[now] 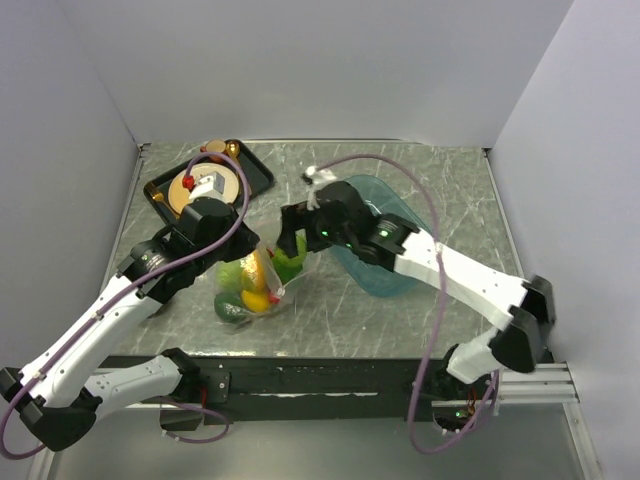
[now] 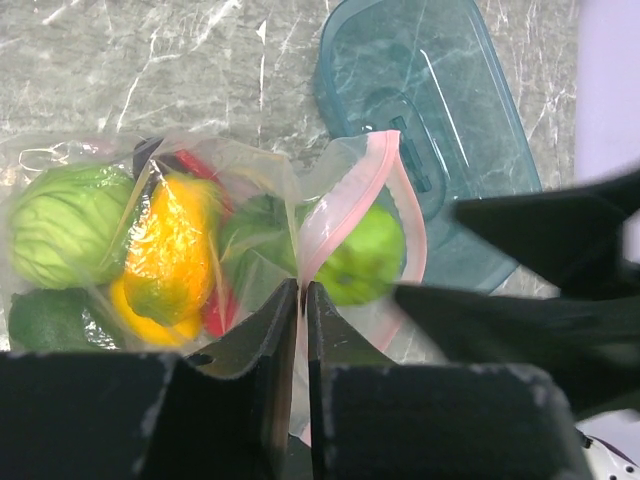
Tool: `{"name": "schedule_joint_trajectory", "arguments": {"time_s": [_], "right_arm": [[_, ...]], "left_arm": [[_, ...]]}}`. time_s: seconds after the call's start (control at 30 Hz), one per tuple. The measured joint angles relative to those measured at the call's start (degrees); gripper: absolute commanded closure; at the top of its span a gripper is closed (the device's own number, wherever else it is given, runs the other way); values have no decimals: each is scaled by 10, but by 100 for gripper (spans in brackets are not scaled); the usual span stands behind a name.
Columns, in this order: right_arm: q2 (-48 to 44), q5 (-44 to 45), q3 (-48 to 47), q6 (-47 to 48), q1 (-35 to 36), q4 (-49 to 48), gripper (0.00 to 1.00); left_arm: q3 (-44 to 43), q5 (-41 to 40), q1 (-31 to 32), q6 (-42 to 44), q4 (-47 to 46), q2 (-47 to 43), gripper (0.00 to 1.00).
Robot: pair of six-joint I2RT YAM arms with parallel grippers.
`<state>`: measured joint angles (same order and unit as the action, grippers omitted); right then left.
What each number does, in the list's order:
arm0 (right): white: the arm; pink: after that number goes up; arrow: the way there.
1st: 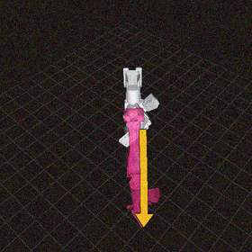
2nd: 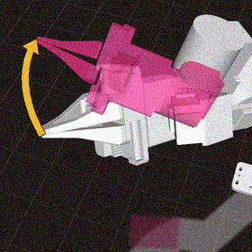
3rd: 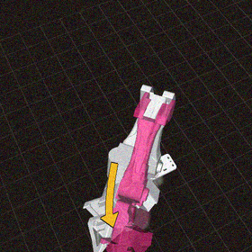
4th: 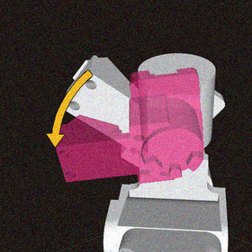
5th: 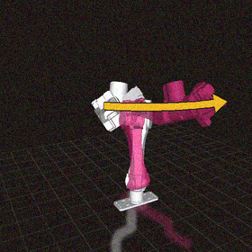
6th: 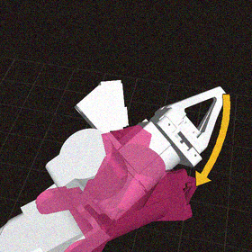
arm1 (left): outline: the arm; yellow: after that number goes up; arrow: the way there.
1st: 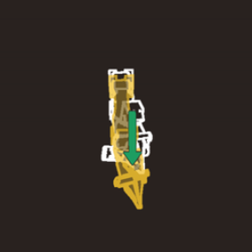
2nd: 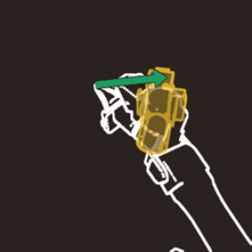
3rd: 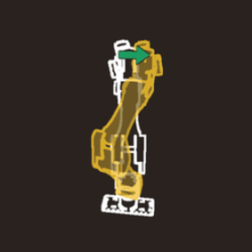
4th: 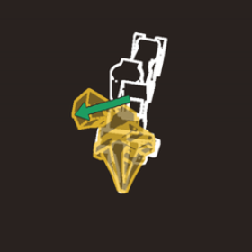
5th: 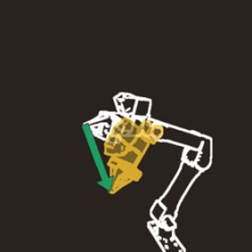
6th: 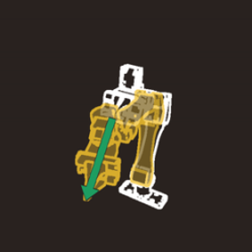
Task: Place the food in the zip-top bag and seal the zipper
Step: Place the fake fruit in the zipper food storage bag, then adjust the zipper food storage bag at the center of the board.
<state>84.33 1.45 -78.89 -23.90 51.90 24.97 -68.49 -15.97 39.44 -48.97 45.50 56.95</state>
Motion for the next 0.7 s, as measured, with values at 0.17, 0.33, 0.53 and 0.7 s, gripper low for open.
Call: {"name": "schedule_joint_trajectory", "arguments": {"time_s": [0.17, 0.33, 0.53, 0.7], "right_arm": [[-144, 85, 111, -36, -54, -24, 0], [-198, 110, 172, -68, -139, -27, 0], [-114, 123, 176, -87, -152, 10, 0], [-44, 123, 214, -111, -168, 21, 0]], "left_arm": [[0, 0, 0, 0, 0, -1, 87], [0, 0, 0, 0, 0, -1, 88], [0, -1, 0, 0, 0, -2, 86], [0, -4, 0, 0, 0, -6, 87]]}}
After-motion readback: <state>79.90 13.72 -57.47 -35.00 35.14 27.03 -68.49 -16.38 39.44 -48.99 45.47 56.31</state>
